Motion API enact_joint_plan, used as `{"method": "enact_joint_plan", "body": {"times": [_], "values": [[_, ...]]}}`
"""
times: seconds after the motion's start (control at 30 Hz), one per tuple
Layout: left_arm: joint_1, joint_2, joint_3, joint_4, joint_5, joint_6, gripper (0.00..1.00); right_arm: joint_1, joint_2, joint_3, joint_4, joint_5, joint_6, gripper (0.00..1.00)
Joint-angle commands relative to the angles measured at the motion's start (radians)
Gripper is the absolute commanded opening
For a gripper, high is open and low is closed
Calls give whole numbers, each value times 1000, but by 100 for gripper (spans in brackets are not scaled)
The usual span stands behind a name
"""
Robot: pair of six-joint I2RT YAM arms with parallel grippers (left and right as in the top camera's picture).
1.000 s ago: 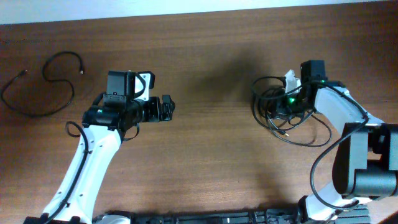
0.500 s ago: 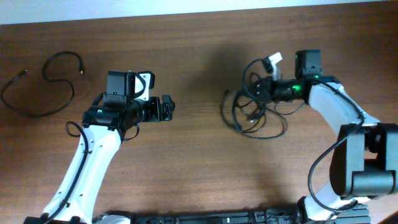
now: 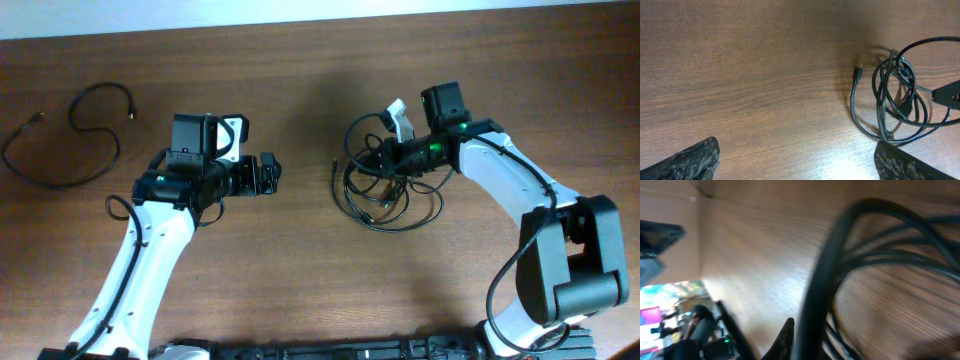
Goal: Untangle cables
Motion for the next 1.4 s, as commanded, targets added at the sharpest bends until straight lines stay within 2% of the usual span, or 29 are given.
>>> {"method": "enact_joint_plan", "body": {"times": [0.0, 0.13, 0.3, 0.47, 0.57, 0.73, 0.83, 0.9, 1.0, 1.1, 1.2, 1.37], "values": [[-2, 4, -3, 36, -6, 20, 99, 3, -36, 19, -18, 103, -7, 4], [-2, 4, -3, 35, -6, 20, 99, 3, -38, 19, -18, 102, -6, 4], [-2, 4, -3, 38, -6, 20, 99, 3, -39, 19, -18, 101, 76, 4], [-1, -23, -3, -66, 12, 21, 99, 43, -51, 23, -18, 94, 128, 4], [5, -121, -3, -86, 58, 20, 99, 97, -73, 44, -18, 95, 128, 4], [5, -362, -3, -129, 47, 20, 99, 174, -80, 117, -22, 99, 127, 4], [5, -449, -3, -183, 26, 23, 99, 198, -80, 151, -29, 101, 128, 4], [5, -488, -3, -220, 3, 72, 99, 204, -87, 204, -98, 94, 127, 4], [5, -505, -3, -254, -10, 72, 99, 204, -118, 298, -217, 95, 97, 4], [5, -488, -3, -253, -10, 72, 99, 217, -150, 340, -241, 76, 97, 4], [5, -437, -3, -251, -10, 72, 99, 257, -181, 343, -217, 45, 98, 4], [5, -369, -3, -235, -11, 94, 99, 358, -182, 343, 50, 72, 116, 4]]}}
